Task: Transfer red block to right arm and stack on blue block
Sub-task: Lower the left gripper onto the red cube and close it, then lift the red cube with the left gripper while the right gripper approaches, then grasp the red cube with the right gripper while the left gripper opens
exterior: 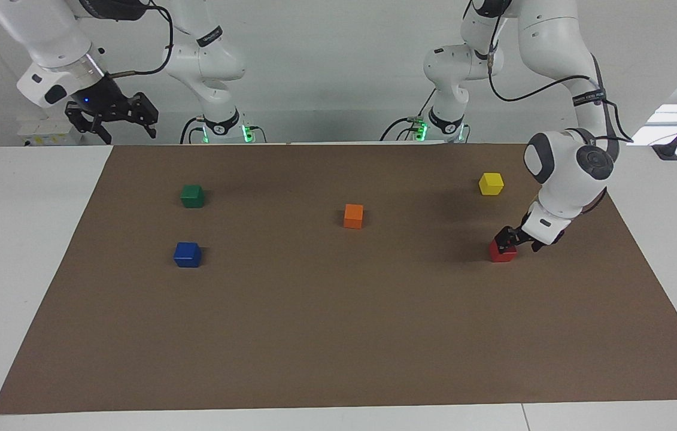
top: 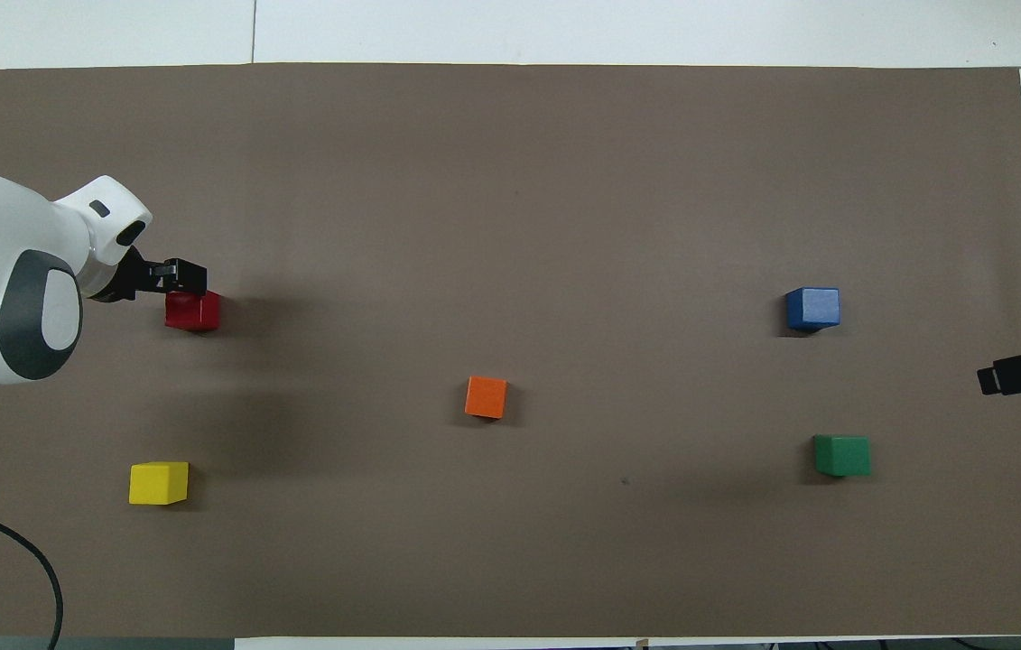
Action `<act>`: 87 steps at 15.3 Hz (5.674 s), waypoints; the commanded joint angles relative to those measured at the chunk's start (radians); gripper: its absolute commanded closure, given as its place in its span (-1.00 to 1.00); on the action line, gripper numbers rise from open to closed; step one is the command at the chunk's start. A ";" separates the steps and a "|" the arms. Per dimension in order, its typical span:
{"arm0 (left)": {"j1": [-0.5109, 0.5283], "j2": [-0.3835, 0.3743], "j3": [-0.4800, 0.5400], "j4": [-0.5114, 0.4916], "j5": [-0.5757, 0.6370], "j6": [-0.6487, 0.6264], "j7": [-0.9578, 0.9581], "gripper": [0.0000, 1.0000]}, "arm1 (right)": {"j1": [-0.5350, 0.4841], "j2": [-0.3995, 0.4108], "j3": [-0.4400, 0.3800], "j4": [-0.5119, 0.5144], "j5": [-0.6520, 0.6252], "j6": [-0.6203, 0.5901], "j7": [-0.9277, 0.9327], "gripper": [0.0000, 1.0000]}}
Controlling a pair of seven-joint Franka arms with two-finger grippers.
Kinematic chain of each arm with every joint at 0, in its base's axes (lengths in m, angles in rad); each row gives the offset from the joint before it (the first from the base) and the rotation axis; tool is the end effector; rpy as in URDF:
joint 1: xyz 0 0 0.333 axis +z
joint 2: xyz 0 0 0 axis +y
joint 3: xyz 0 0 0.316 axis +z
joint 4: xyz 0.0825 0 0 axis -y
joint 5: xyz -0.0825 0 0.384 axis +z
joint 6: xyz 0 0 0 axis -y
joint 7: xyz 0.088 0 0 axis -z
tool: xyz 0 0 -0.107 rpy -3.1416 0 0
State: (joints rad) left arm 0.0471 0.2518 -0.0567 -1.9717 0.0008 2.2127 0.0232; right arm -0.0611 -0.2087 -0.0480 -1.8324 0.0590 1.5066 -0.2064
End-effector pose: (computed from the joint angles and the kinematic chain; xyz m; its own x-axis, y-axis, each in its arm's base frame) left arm 0.6006 -0.0045 0.3431 0.9994 -0.0316 -0.0101 -0.0315 -0.9994 0.0137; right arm 0.4757 -0.0477 0.6049 0.9896 0.1032 -0.1003 0.0941 -0.9914 -0.0913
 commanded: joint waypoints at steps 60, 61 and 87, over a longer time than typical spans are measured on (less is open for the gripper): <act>-0.360 -0.445 -0.313 -0.006 -0.699 0.038 -1.976 1.00 | 0.320 0.535 0.013 -0.467 2.102 -0.577 -0.989 -1.00; -0.360 -0.445 -0.313 -0.006 -0.699 0.039 -1.976 1.00 | 0.325 0.535 0.013 -0.467 2.110 -0.577 -0.990 -1.00; 0.008 -0.457 -0.302 -0.013 -0.621 -0.209 -1.465 -1.00 | 0.232 0.352 0.005 -0.464 1.908 -0.372 -0.800 1.00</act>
State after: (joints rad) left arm -0.0383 -0.1762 -0.3513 -1.9549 -0.6623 2.0559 -1.6036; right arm 0.2472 0.2280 -0.0447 -2.2864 2.0772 1.0429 -1.0680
